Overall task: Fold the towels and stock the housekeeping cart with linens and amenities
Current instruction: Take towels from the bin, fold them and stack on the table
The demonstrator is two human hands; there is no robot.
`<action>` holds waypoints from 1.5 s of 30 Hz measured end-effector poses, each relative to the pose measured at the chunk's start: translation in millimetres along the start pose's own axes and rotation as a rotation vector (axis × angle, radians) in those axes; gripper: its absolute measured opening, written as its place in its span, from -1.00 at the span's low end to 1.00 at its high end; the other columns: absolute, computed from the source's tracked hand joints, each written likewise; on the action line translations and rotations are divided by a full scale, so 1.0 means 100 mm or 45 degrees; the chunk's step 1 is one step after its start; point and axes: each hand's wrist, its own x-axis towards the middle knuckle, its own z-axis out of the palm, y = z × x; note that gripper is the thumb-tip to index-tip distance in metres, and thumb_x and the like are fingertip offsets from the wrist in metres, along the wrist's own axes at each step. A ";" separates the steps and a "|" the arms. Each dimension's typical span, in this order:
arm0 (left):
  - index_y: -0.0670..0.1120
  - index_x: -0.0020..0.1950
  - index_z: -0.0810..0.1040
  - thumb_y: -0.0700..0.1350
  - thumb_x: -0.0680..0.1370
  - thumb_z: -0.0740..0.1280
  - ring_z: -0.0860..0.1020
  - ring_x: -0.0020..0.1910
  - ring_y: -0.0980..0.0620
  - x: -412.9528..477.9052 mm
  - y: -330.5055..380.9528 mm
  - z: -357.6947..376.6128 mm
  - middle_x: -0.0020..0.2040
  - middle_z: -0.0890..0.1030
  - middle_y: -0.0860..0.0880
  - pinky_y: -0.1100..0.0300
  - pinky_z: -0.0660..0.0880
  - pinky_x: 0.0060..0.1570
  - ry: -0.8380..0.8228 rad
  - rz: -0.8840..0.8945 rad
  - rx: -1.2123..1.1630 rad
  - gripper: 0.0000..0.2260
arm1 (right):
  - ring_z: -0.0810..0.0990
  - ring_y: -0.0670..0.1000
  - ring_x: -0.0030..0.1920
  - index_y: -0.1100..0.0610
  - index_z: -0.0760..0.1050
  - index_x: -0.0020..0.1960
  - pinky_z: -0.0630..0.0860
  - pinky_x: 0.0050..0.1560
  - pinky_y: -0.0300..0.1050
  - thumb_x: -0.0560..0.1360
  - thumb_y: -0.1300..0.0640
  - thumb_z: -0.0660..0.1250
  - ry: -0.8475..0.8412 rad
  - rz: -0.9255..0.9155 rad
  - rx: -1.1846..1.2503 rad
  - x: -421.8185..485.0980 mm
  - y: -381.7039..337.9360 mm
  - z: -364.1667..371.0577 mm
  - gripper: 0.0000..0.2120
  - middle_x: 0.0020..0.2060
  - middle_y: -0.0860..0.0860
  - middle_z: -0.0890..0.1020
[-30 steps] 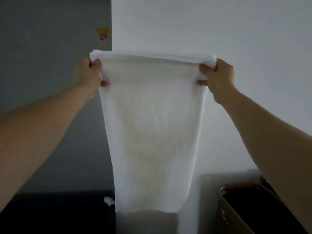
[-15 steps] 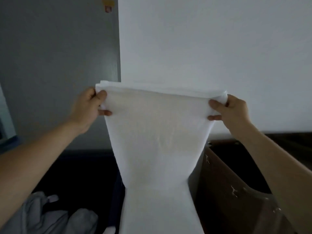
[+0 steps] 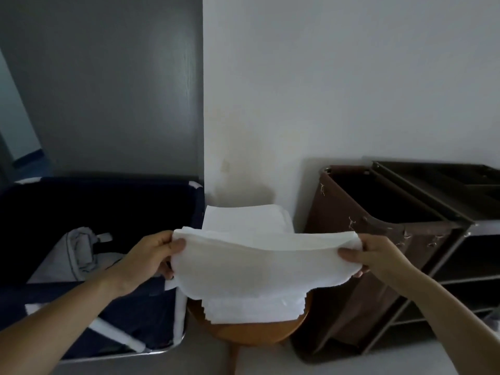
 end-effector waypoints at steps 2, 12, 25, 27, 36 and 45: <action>-0.06 0.12 0.62 0.01 0.57 0.30 0.62 -0.11 -0.27 0.14 -0.04 0.02 -0.06 0.65 -0.23 -0.04 0.60 -0.16 0.059 0.002 0.011 -0.78 | 0.63 -0.11 -0.43 0.04 0.63 -0.06 0.52 -0.40 -0.27 0.50 0.25 0.44 0.007 0.003 -0.024 0.09 0.02 0.03 -0.89 -0.35 -0.12 0.69; -0.16 0.08 0.60 -0.07 0.65 0.25 0.63 0.02 -0.20 1.76 -0.22 0.02 0.03 0.65 -0.19 -0.06 0.60 0.02 0.329 -0.115 -0.002 -0.80 | 0.67 0.21 -0.03 0.19 0.62 -0.06 0.60 0.09 0.21 0.50 0.09 0.46 0.204 0.097 0.116 1.79 0.25 0.37 -0.84 -0.09 0.16 0.70; -0.24 0.18 0.54 -0.05 0.63 0.28 0.59 0.06 -0.26 3.41 -1.92 0.52 0.09 0.62 -0.24 -0.17 0.51 0.18 0.375 -0.843 -0.035 -0.73 | 0.63 0.17 0.03 0.24 0.57 0.19 0.58 0.14 0.17 0.56 0.07 0.37 -0.138 0.747 0.215 3.60 1.94 1.54 -0.71 0.06 0.14 0.65; -0.25 0.13 0.54 -0.06 0.63 0.28 0.59 0.05 -0.27 3.44 -1.86 0.48 0.06 0.63 -0.23 -0.20 0.52 0.16 0.391 -0.787 -0.011 -0.74 | 0.64 0.21 0.03 0.24 0.59 0.12 0.58 0.13 0.20 0.56 0.11 0.38 -0.137 0.725 0.234 3.68 1.92 1.47 -0.78 0.03 0.17 0.67; -0.11 0.21 0.50 -0.01 0.65 0.23 0.52 -0.14 0.05 4.21 -1.57 0.25 -0.11 0.52 0.03 0.23 0.36 -0.31 0.480 -0.576 0.368 -0.77 | 0.62 0.22 -0.11 0.30 0.58 -0.07 0.57 -0.07 0.14 0.52 0.12 0.42 0.135 0.592 0.371 4.42 1.80 1.39 -0.79 -0.07 0.30 0.64; -0.17 0.60 0.03 -0.01 0.57 0.32 0.14 0.52 -0.21 3.79 -2.04 0.63 0.57 0.14 -0.21 -0.08 0.11 0.49 0.378 -0.314 1.114 -0.29 | 0.53 -0.04 0.01 0.13 0.45 0.35 0.45 -0.01 -0.11 0.52 0.09 0.41 0.207 0.569 0.161 4.03 1.93 1.59 -0.57 0.19 0.06 0.57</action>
